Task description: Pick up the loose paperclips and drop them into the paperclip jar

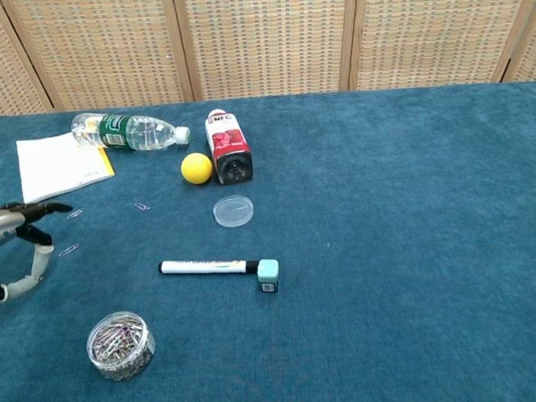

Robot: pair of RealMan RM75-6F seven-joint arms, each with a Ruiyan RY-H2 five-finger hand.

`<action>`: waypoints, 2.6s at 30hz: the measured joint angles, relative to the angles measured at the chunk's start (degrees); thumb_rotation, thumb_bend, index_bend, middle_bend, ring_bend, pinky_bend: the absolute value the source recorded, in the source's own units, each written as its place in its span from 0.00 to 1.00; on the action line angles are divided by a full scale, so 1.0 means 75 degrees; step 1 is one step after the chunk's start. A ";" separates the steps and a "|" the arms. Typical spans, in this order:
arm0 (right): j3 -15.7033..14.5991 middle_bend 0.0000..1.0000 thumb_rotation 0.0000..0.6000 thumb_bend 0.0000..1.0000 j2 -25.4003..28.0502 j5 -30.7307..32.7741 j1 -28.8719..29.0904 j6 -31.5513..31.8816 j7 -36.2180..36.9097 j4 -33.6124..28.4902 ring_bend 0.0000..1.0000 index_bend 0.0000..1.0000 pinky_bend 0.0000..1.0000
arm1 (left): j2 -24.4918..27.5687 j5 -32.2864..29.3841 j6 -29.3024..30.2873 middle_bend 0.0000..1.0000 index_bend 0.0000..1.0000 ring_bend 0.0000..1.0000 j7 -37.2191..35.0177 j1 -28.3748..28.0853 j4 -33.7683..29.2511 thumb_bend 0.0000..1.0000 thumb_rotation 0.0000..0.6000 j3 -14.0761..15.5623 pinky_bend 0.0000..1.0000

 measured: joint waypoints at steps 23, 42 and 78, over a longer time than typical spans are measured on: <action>0.0013 0.00 1.00 0.00 0.0030 0.0017 -0.0020 0.0024 0.0128 0.0031 0.00 0.04 0.00 | 0.0252 0.1970 0.0876 0.00 0.68 0.00 0.0480 0.0000 -0.1795 0.50 1.00 0.0818 0.00; 0.0015 0.00 1.00 0.00 0.0053 0.0014 -0.0023 0.0015 0.0217 0.0054 0.00 0.04 0.00 | 0.0012 0.2159 0.0742 0.00 0.25 0.00 0.0265 -0.0160 -0.1766 0.32 1.00 0.0937 0.00; -0.0003 0.00 1.00 0.00 -0.0006 0.0036 0.0044 -0.0104 -0.0046 0.0000 0.00 0.04 0.00 | 0.0126 -0.0306 -0.0626 0.00 0.45 0.00 -0.0881 -0.0570 0.0558 0.76 1.00 -0.0267 0.00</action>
